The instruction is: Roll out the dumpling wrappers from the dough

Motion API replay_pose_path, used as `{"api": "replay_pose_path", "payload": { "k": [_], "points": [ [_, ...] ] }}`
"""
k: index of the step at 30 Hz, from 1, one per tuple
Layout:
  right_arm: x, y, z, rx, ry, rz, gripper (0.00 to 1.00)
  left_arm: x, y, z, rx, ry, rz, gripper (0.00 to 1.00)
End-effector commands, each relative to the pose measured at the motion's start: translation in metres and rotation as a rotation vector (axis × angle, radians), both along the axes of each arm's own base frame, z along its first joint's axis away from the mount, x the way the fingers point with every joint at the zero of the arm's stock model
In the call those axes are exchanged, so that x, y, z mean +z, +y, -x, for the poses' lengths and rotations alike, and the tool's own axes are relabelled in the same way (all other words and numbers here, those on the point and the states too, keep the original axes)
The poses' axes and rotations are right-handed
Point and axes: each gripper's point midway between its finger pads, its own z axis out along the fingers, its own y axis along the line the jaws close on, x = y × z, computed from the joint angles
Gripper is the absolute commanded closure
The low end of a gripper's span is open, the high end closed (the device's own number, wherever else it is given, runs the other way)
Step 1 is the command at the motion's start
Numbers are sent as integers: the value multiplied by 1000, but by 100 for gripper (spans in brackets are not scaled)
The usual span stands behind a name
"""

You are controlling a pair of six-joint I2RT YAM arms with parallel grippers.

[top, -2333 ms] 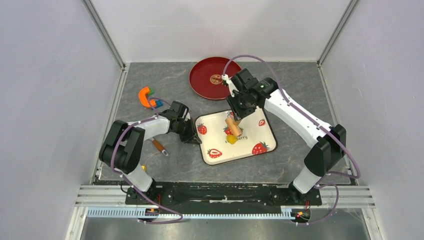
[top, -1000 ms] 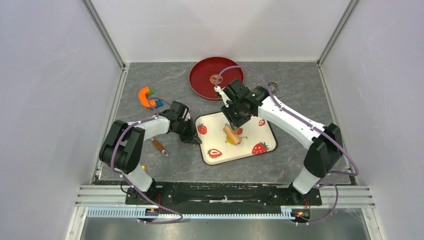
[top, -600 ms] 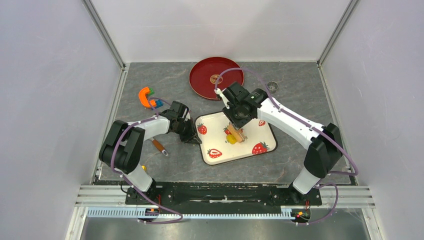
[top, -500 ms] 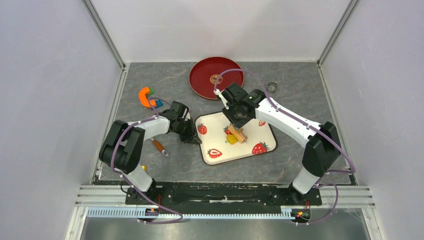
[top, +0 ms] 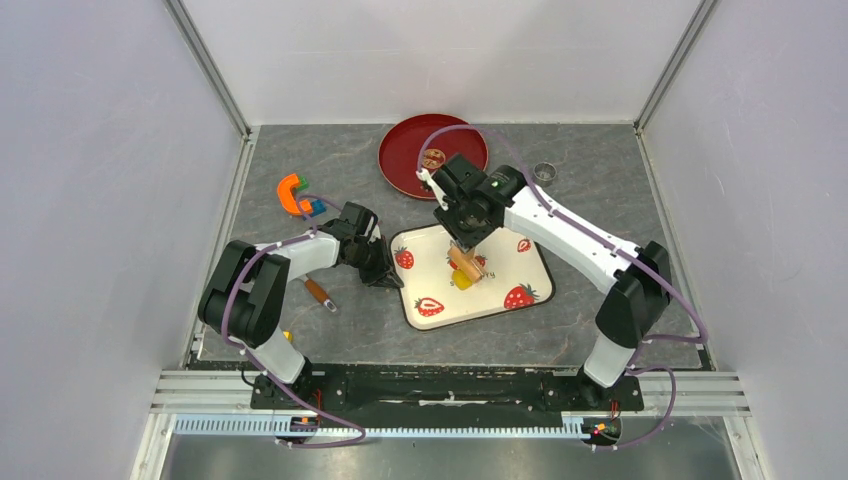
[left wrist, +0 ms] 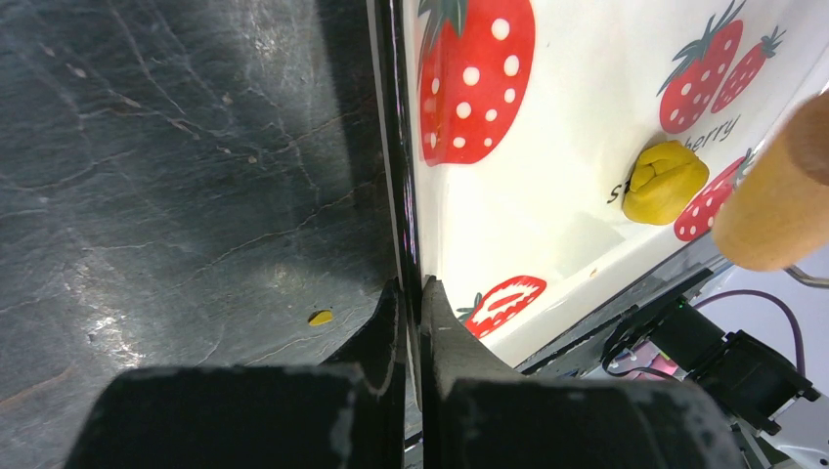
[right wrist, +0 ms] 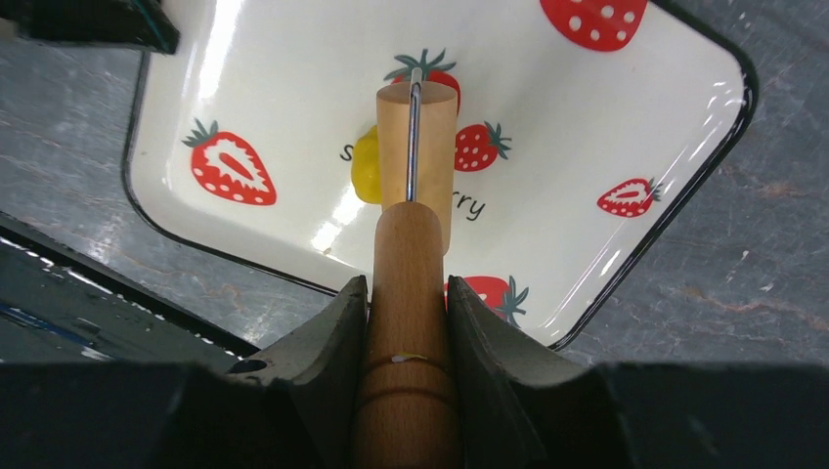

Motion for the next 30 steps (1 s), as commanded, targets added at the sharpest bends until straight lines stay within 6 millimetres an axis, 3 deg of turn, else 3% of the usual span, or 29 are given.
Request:
{"api": "replay_pose_path", "payload": {
  "k": [1, 16, 30],
  "points": [
    [36, 15, -3, 12, -39, -76, 100, -8, 11, 8, -57, -8, -54, 98],
    [4, 21, 14, 48, 48, -72, 100, -8, 12, 8, -59, -11, -56, 98],
    [-18, 14, 21, 40, 59, -16, 100, -8, 11, 9, -63, -13, -54, 98]
  ]
}}
